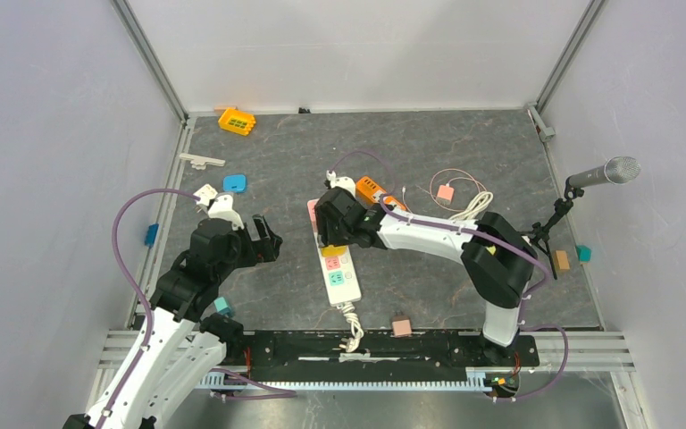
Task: Insert the plug
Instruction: Insert the plug into the socket.
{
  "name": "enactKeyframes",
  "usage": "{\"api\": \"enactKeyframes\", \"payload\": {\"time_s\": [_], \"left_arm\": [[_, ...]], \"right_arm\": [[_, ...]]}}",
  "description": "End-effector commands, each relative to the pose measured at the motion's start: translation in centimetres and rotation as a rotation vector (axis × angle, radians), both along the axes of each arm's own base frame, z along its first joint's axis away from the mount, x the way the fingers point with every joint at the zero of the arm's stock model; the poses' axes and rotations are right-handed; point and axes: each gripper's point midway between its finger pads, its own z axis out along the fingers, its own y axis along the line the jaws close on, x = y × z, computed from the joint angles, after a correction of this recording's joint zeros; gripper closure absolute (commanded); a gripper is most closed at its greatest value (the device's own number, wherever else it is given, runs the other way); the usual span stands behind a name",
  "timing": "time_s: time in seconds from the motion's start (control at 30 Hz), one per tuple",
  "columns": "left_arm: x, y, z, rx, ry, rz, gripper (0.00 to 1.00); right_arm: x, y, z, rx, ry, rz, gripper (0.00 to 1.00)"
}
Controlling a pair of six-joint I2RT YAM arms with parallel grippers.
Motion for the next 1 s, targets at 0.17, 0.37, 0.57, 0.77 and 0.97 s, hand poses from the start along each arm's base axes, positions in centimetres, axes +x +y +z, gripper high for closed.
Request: {"api": "enactKeyframes", "payload": {"time_s": [0.17,0.37,0.57,0.77,0.97], "left_arm": [[0.7,-0.2,0.7,0.005,-0.043,-0.015,0.01],[0.7,-0.2,0.7,0.005,-0.039,-0.016,0.01],[0.7,-0.2,0.6,0.006,-0.038,-0.016,0.01],[0.7,-0.2,0.6,0.007,-0.037,-0.015,0.01],[0.7,-0.1,0.7,0.008,-0.041,-0.013,0.01]], "right_arm": [[-5.0,-2.7,-6.2,-0.272,0.092,0.056,1.00],[-6.7,-3.4,-7.9,-0.410,0.092,0.119,1.00],[-8.8,-5.1,-10.6,-0.534,0.146,0.166,1.00],[-10.4,-6.6,-12.7,-0.544,0.207,0.176,1.00],[-9.8,-5.7,-11.8,-0.515,0.178,0.201,1.00]]}}
